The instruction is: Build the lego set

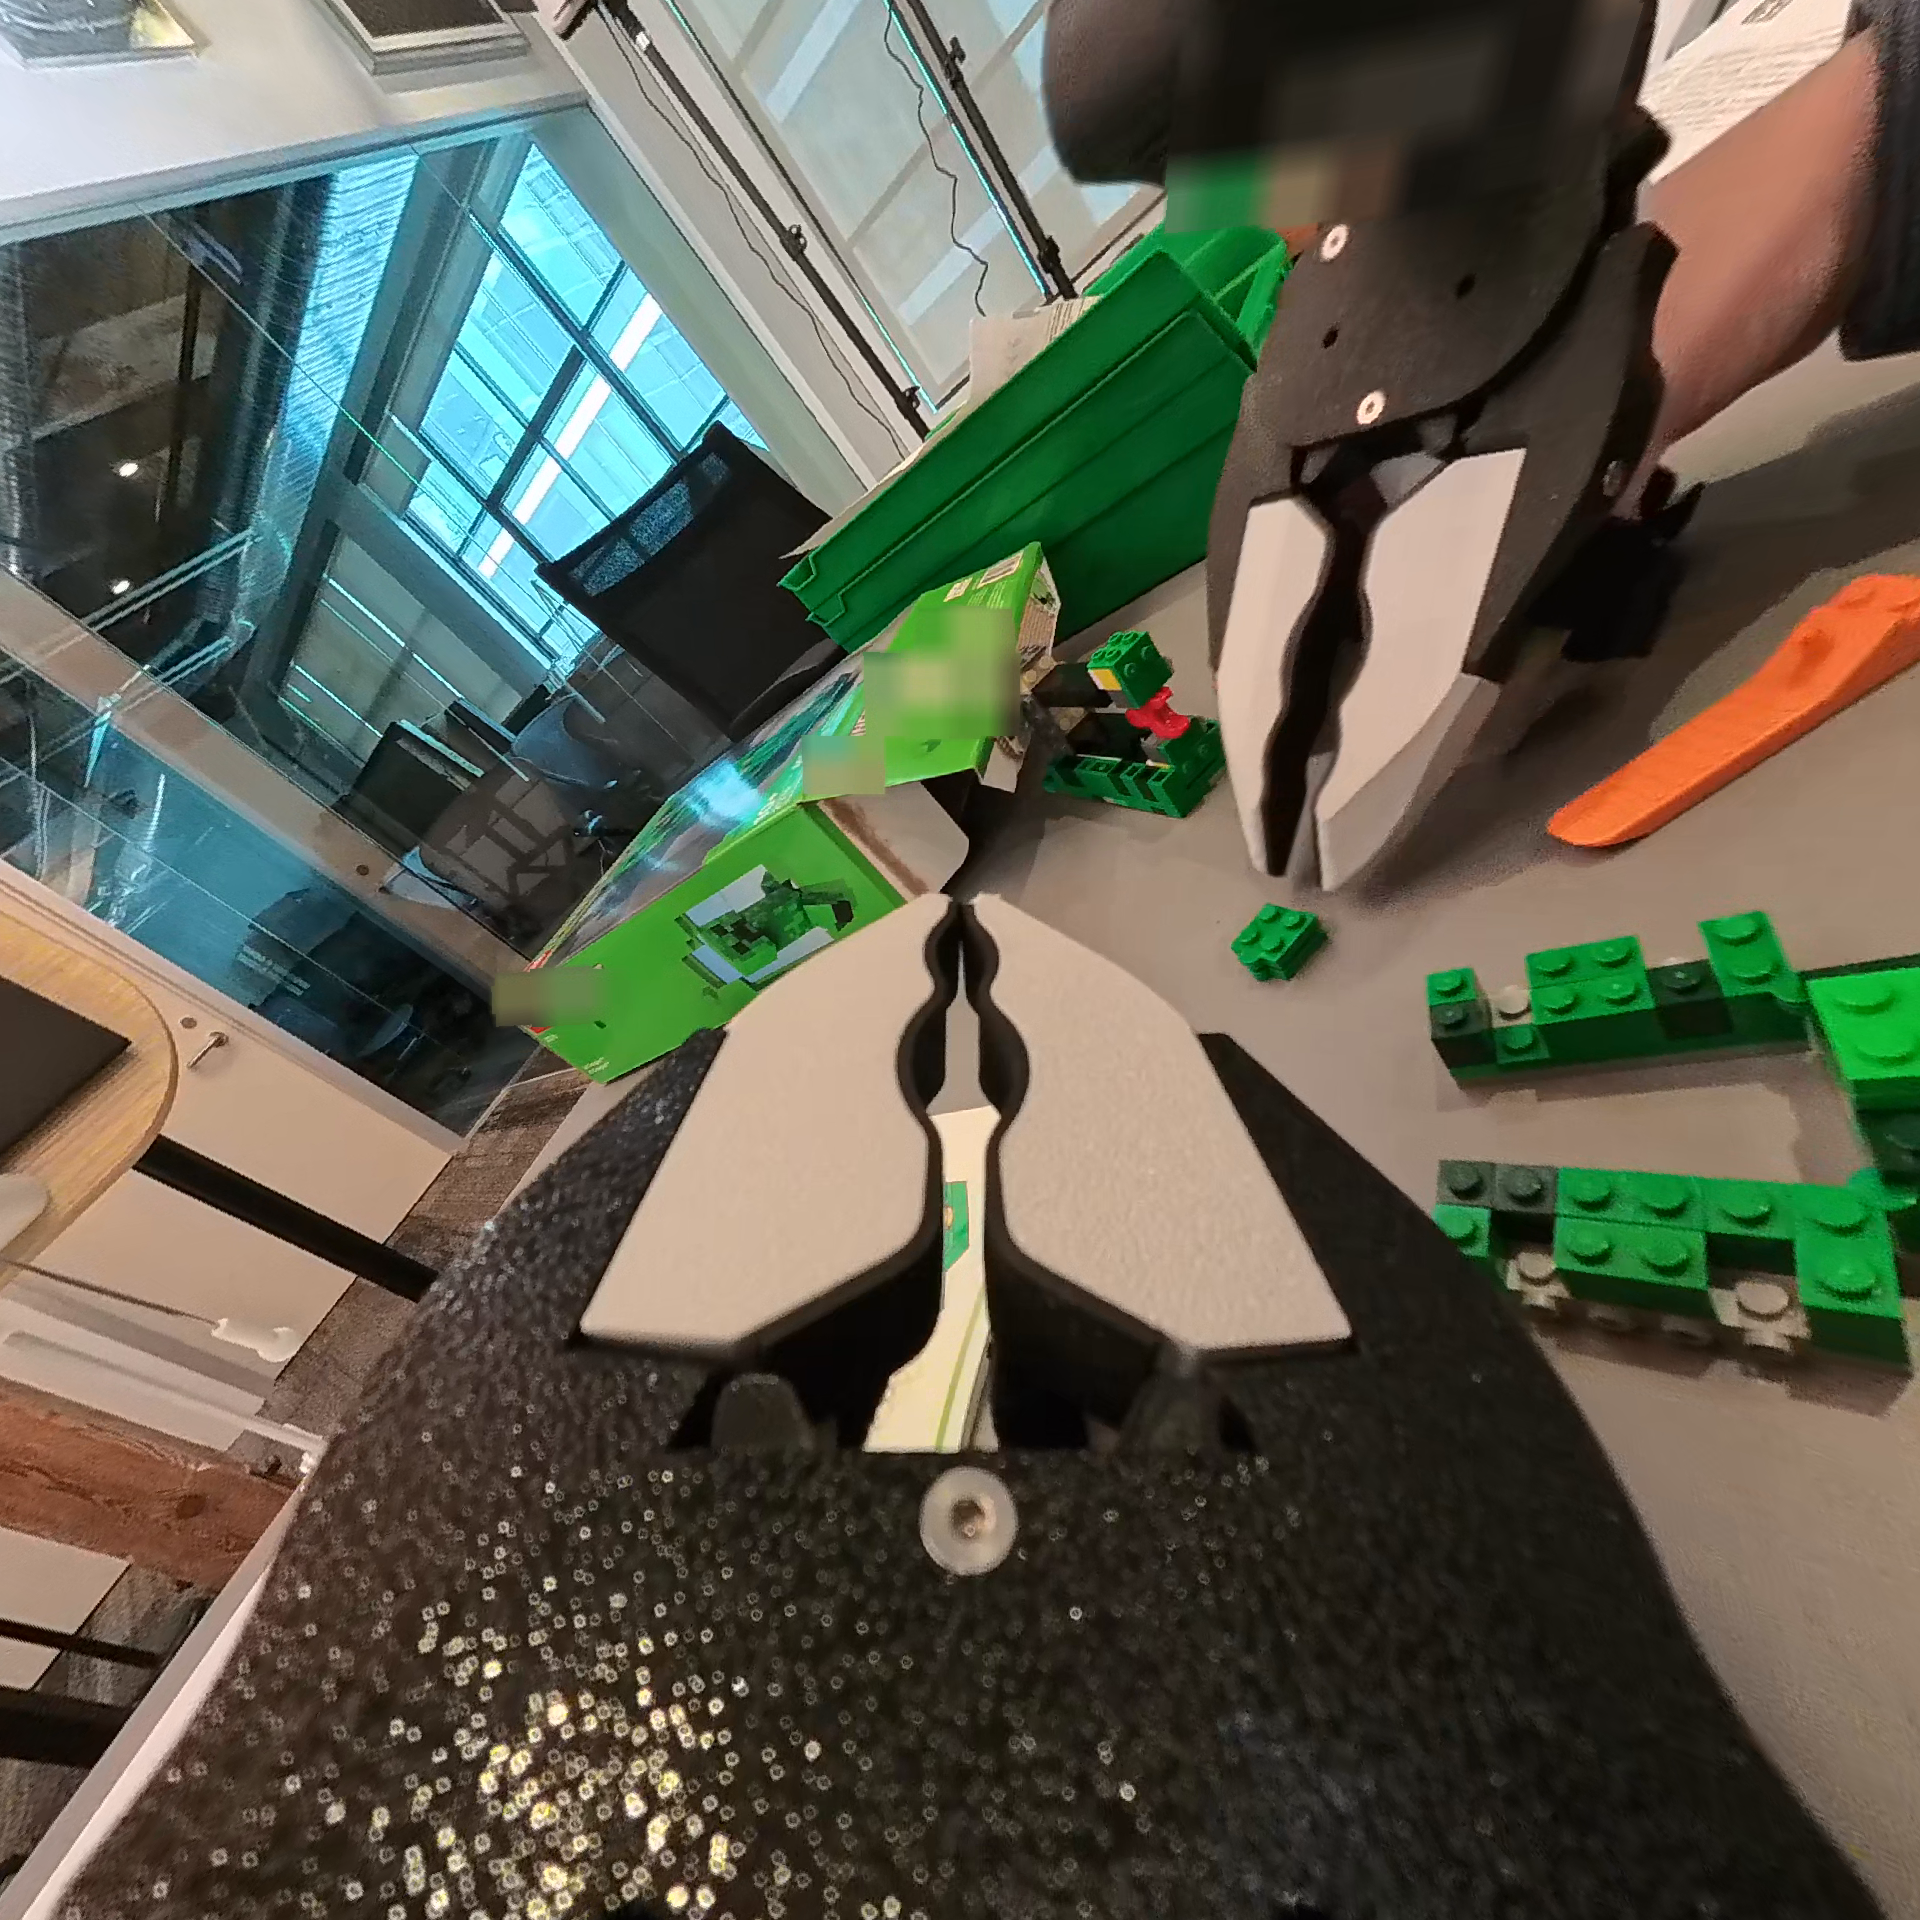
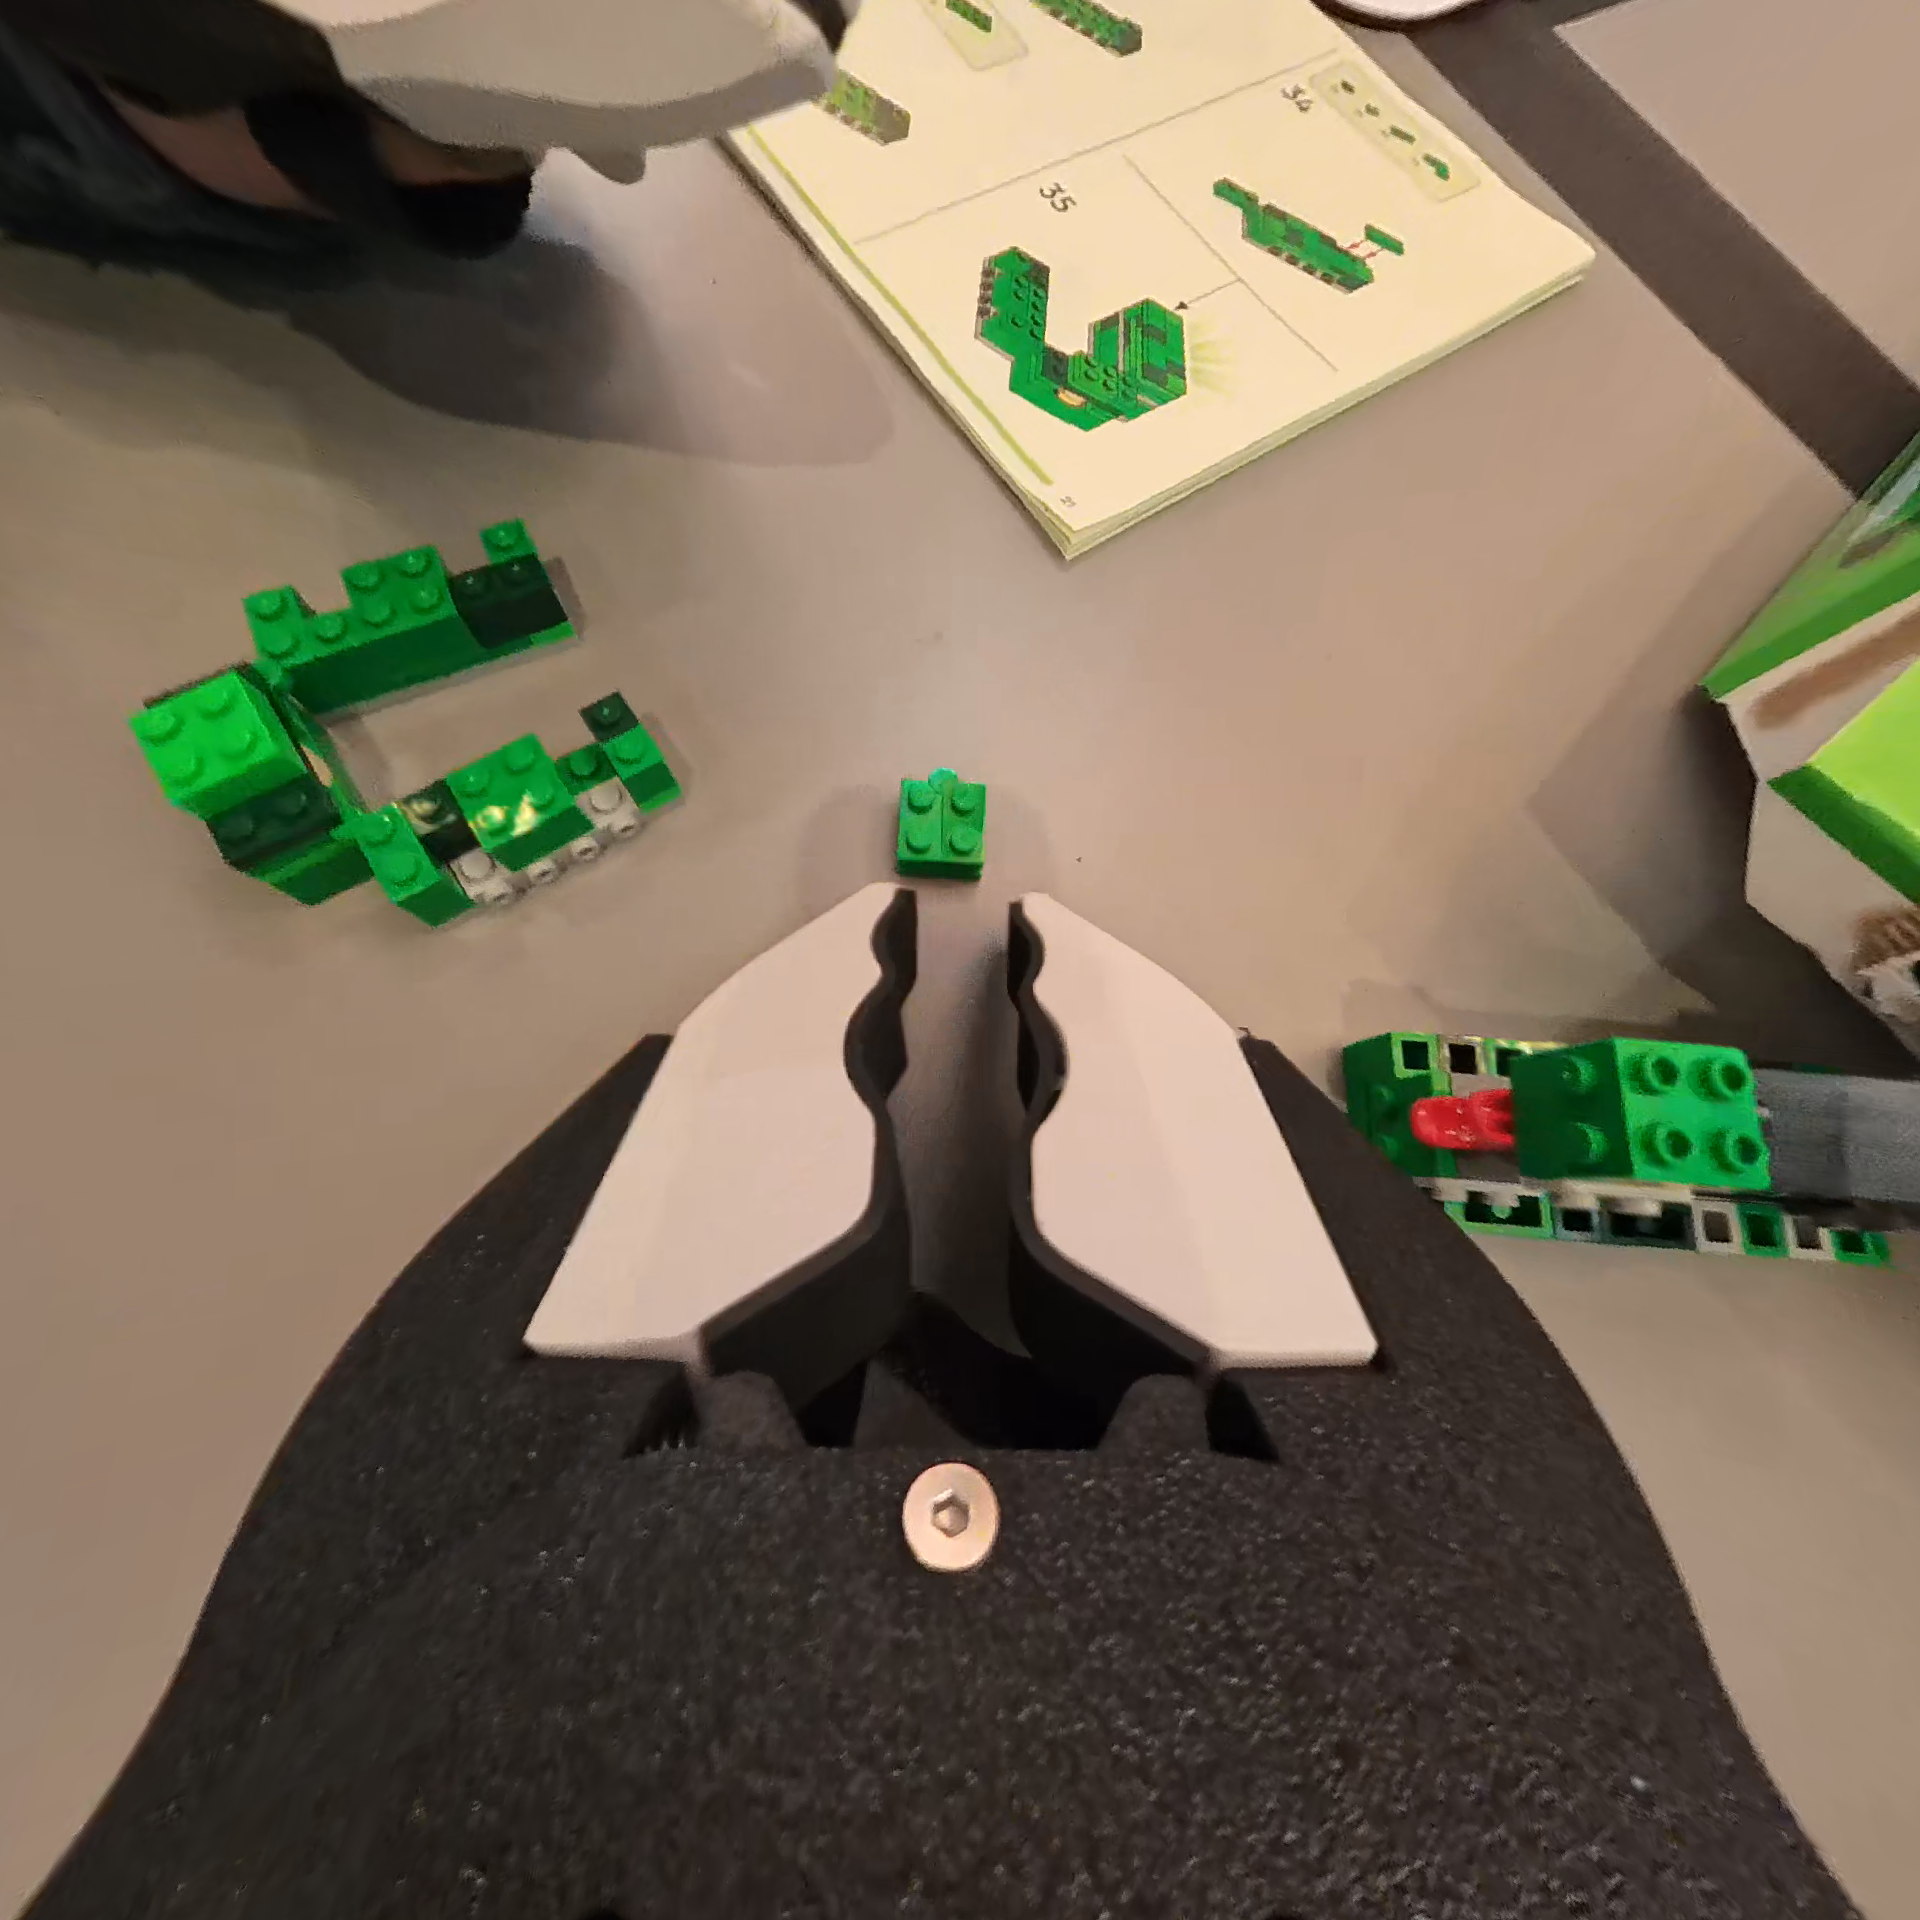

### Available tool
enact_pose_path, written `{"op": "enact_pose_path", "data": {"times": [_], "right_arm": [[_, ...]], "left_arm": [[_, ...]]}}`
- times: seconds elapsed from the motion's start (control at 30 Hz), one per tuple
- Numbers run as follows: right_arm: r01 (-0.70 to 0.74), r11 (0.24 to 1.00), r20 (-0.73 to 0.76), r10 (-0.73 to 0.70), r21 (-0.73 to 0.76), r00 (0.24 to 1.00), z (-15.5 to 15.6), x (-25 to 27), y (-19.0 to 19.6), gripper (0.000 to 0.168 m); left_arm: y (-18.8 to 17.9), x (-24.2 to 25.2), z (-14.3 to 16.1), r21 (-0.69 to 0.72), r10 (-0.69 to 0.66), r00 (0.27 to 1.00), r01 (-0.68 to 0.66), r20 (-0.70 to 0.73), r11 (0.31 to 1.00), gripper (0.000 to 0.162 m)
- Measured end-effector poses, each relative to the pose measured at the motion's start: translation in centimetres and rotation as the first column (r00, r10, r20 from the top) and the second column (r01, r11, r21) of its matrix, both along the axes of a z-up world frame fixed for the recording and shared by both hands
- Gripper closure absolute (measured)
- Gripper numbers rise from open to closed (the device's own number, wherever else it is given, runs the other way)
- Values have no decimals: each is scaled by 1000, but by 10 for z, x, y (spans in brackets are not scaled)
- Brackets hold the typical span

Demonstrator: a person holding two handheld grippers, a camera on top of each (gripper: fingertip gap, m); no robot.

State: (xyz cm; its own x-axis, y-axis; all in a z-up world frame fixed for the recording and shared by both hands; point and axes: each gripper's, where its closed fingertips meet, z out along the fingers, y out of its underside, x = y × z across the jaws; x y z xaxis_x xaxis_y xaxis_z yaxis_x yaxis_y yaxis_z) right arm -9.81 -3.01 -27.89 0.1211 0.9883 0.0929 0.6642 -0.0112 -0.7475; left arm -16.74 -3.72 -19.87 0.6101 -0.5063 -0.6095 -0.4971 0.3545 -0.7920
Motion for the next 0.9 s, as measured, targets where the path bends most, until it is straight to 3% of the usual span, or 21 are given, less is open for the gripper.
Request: {"op": "enact_pose_path", "data": {"times": [0.03,0.37,0.57,0.9], "right_arm": [[3,1000,6,-3,-9,1000,0,-1,-1,147],[40,998,71,-36,-51,997,-6,-15,-1,139],[39,999,107,-36,-32,994,-6,-19,-1,152],[0,1000,108,3,-25,994,-6,-19,-1,152]], "left_arm": [[0,0,0,0,0,1000,0,0,1000,162],[-1,1,-1,0,-4,1000,4,-6,1000,162],[-1,2,-2,-1,-10,1000,10,-14,1000,162],[-8,13,-8,41,-92,989,98,-120,994,154]]}}
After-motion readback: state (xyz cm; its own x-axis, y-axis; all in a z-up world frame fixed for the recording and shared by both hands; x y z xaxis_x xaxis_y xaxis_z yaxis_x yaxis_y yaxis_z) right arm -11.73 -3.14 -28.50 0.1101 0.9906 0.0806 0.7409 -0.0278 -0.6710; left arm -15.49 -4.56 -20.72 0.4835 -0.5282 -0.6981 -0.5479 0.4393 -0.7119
